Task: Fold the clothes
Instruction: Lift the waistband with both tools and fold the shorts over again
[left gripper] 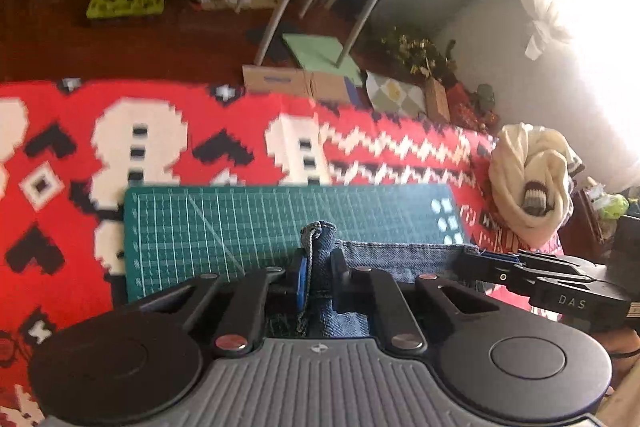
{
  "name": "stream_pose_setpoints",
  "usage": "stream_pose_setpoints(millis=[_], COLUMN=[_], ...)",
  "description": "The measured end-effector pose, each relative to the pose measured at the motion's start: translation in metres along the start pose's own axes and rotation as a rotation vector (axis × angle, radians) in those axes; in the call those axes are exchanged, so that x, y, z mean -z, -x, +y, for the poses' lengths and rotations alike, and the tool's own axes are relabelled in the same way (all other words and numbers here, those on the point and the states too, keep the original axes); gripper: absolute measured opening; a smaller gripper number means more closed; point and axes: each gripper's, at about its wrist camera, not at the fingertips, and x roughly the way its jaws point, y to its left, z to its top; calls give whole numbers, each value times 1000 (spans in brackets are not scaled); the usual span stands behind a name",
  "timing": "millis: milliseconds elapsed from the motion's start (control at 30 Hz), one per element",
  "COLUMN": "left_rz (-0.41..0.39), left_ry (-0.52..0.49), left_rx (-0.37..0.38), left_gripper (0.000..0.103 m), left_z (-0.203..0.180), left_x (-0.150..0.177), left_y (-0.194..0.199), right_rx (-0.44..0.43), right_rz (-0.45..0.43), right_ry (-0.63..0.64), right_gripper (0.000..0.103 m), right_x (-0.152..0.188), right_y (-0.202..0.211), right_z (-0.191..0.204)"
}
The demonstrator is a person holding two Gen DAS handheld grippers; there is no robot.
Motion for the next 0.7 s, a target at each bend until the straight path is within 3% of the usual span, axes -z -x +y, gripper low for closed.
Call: stream_pose_setpoints(millis=[233,333,500,700], left_rz=[-97,-89,-83,-125], left_ry=[-10,-62,-181,-302], left_rx=[17,20,44,36], left_gripper=[11,11,11,11], left_z=[-13,-24,-51,-81], left_x=[-26,-23,5,72], left_y=[45,62,106,161], right_rx=[-5,-17,-41,-98], right_rz=[-88,-122,-142,-176], right_ry=[29,56,153,281], right_gripper=[15,15,15,15], right_x=[-28,-38,-26,19], right_y=[20,36,70,131], right_z=[23,34,53,77])
